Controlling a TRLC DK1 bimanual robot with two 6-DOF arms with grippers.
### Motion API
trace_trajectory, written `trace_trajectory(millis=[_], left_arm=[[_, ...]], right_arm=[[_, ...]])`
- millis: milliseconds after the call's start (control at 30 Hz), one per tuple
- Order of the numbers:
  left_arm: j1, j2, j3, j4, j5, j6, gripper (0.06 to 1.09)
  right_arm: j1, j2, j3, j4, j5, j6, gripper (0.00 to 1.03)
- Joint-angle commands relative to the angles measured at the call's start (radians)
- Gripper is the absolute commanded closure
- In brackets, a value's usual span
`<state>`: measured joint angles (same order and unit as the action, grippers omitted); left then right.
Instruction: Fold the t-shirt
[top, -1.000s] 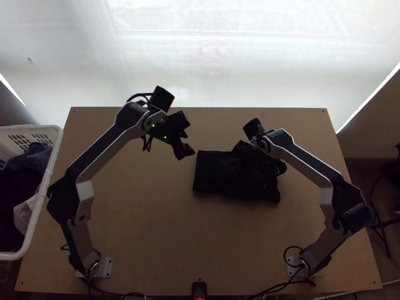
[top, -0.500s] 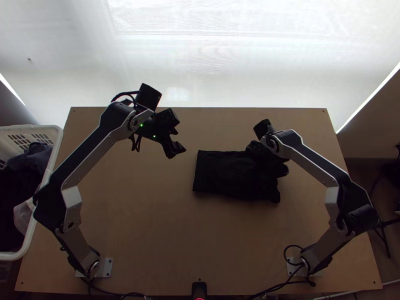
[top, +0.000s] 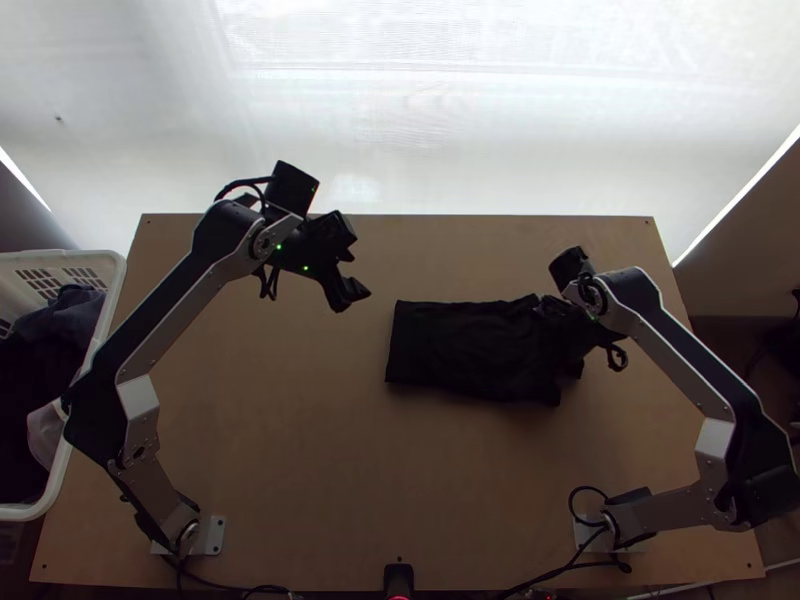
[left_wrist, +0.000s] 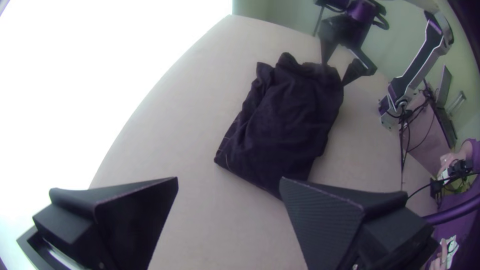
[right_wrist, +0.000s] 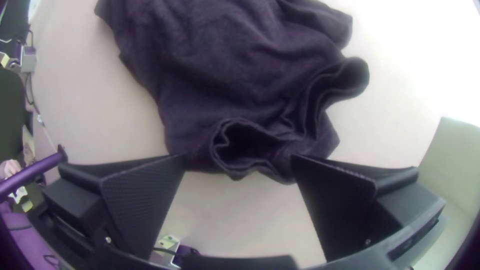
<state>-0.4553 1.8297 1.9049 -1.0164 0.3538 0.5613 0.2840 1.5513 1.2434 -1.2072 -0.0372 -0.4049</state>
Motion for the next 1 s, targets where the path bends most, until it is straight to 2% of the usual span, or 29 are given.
trace_trajectory(millis=[0, 167, 200, 267, 333, 433, 533, 633, 733, 967], left_arm=[[-0.005, -0.006, 0.01, -0.008, -0.012, -0.008, 0.1], [-0.005, -0.021, 0.016, -0.013, -0.024, -0.006, 0.1], [-0.005, -0.024, 0.022, -0.016, -0.027, -0.006, 0.1], [-0.005, -0.029, 0.04, -0.024, -0.039, -0.006, 0.1], [-0.005, -0.032, 0.062, -0.039, -0.041, -0.005, 0.1], [0.0, -0.043, 0.062, -0.054, -0.039, -0.008, 0.1], [-0.002, -0.064, 0.039, -0.077, -0.039, -0.014, 0.1], [-0.006, -0.104, -0.012, -0.077, -0.039, 0.003, 0.1], [0.004, -0.113, -0.029, -0.086, -0.039, 0.015, 0.1], [0.032, -0.113, -0.012, -0.103, -0.041, 0.04, 0.1]], right_arm=[[-0.063, -0.013, -0.033, -0.184, 0.014, -0.015, 0.07], [-0.137, -0.036, -0.015, -0.199, 0.023, -0.011, 0.07], [-0.151, -0.053, 0.018, -0.178, 0.003, -0.012, 0.07], [-0.249, -0.076, 0.07, -0.104, -0.138, -0.014, 0.07], [-0.378, -0.045, 0.137, -0.104, -0.336, -0.012, 0.07], [-0.542, 0.02, 0.182, -0.127, -0.578, -0.011, 0.07], [-0.646, 0.085, 0.146, -0.158, -0.754, -0.063, 0.07], [-0.668, 0.142, 0.083, -0.167, -0.808, -0.129, 0.07], [-0.697, 0.219, 0.085, -0.164, -0.836, -0.158, 0.07], [-0.756, 0.385, 0.137, -0.132, -0.837, -0.189, 0.07]])
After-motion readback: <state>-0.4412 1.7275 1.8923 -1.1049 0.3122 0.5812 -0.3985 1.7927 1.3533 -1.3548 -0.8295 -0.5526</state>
